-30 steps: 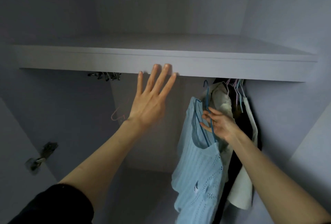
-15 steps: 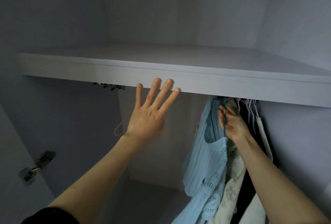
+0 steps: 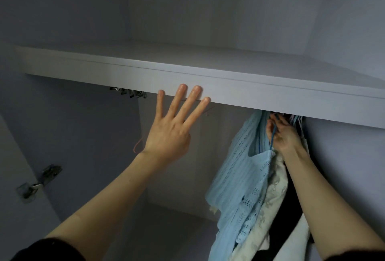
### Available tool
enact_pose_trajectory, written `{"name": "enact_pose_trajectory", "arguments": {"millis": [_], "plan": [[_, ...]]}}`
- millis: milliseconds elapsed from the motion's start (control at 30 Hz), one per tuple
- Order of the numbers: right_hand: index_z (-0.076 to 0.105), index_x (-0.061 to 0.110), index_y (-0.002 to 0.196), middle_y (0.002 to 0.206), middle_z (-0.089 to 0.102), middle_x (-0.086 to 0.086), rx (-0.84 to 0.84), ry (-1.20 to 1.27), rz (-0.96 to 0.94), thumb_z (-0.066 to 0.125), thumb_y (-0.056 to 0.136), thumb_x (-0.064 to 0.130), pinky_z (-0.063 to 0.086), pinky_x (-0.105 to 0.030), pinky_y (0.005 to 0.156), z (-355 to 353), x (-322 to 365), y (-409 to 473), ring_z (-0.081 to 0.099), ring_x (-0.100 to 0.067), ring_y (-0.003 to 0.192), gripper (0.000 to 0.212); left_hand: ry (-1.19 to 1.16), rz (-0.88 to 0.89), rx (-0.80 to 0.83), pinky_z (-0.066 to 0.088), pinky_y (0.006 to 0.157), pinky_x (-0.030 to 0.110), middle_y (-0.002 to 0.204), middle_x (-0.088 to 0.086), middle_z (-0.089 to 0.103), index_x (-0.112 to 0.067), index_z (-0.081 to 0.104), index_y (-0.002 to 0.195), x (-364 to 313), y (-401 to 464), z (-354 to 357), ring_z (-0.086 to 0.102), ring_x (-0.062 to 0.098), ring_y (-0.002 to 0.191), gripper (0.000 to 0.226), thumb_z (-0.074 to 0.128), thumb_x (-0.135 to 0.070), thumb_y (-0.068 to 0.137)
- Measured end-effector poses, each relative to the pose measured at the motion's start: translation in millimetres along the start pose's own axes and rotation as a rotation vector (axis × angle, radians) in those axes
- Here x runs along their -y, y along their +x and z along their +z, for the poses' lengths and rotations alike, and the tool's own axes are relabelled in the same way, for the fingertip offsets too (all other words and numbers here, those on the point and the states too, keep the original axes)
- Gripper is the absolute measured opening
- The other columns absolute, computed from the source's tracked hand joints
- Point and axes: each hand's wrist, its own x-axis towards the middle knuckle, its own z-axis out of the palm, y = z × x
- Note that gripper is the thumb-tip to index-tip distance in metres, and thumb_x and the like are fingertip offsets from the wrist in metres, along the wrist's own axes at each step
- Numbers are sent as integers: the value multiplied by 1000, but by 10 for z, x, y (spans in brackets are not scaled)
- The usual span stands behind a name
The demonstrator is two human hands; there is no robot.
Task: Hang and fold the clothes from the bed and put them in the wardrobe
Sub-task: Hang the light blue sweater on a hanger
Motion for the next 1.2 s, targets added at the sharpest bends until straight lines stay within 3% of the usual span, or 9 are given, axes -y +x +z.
{"name": "enact_pose_trajectory", "arguments": {"millis": [133, 267, 400, 500, 567, 733, 900, 1033, 1200], "plan": [[48, 16, 85, 82, 50, -4, -81, -116, -83, 27, 99, -5, 46, -10, 54, -46, -9, 49, 45, -9, 67, 33, 3, -2, 29, -2, 112, 61, 158, 5, -4, -20, -5, 150, 4, 1, -20, -7, 32, 144, 111, 66, -6, 66], [48, -2, 131, 125, 55, -22, -207, -411, -222, 36, 96, -9, 47, -30, 89, -80, -41, -1, 53, -24, 97, 38, 1, -14, 76, 3, 111, 62, 156, 3, -8, -19, -4, 151, -13, -11, -59, -6, 31, 144, 112, 67, -6, 66], [48, 6, 136, 141, 45, -17, -209, -1326, -556, 40, 88, -8, 34, -35, 105, -103, -129, -299, 46, -30, 125, 50, -69, -76, 94, 6, 111, 61, 155, 6, -6, -18, -2, 149, -105, -14, -145, -3, 31, 143, 106, 64, -2, 68], [30, 5, 145, 153, 22, -17, -67, -1794, -689, 46, 91, 6, 13, -35, 117, -140, -377, -598, 20, -31, 142, 57, -246, -169, 116, 5, 113, 56, 156, 7, -2, -15, 4, 150, -222, -201, -197, -3, 29, 144, 94, 58, 0, 74], [24, 7, 148, 156, 16, -16, 26, -1994, -652, 45, 95, 18, 5, -37, 117, -184, -609, -810, 14, -30, 144, 58, -358, -248, 195, 5, 115, 51, 157, 10, 4, -13, 12, 150, -318, -507, -201, -2, 29, 145, 83, 54, 0, 80], [36, 9, 141, 147, 35, -11, 358, -1956, -378, 45, 97, 25, 31, -35, 106, -219, -1360, -1390, 30, -26, 137, 48, -441, -457, 519, 0, 118, 38, 153, 6, 26, -13, 31, 145, -373, -1482, -214, 5, 24, 146, 55, 43, -7, 92], [41, 15, 139, 141, 47, -7, 731, -2013, -101, 45, 97, 29, 36, -33, 102, -251, -2091, -1977, 42, -25, 130, 45, -535, -743, 648, 32, 103, 30, 143, 3, 43, -17, 40, 140, -328, -2488, -520, 40, 23, 130, 47, 40, -9, 94], [45, 18, 137, 136, 54, -6, 1124, -1990, -17, 45, 97, 30, 38, -31, 101, -96, -2670, -2687, 47, -24, 126, 42, -499, -1009, 669, 38, 97, 29, 136, 0, 50, -21, 48, 135, -302, -3395, -1097, 49, 21, 122, 42, 41, -12, 95], [53, 13, 131, 125, 61, -9, 1599, -1826, -80, 48, 97, 24, 40, -29, 95, 277, -3362, -3992, 54, -24, 117, 36, -339, -1337, 618, 39, 97, 28, 135, -3, 50, -22, 47, 136, -268, -4476, -2218, 47, 18, 123, 40, 42, -15, 97]]}}
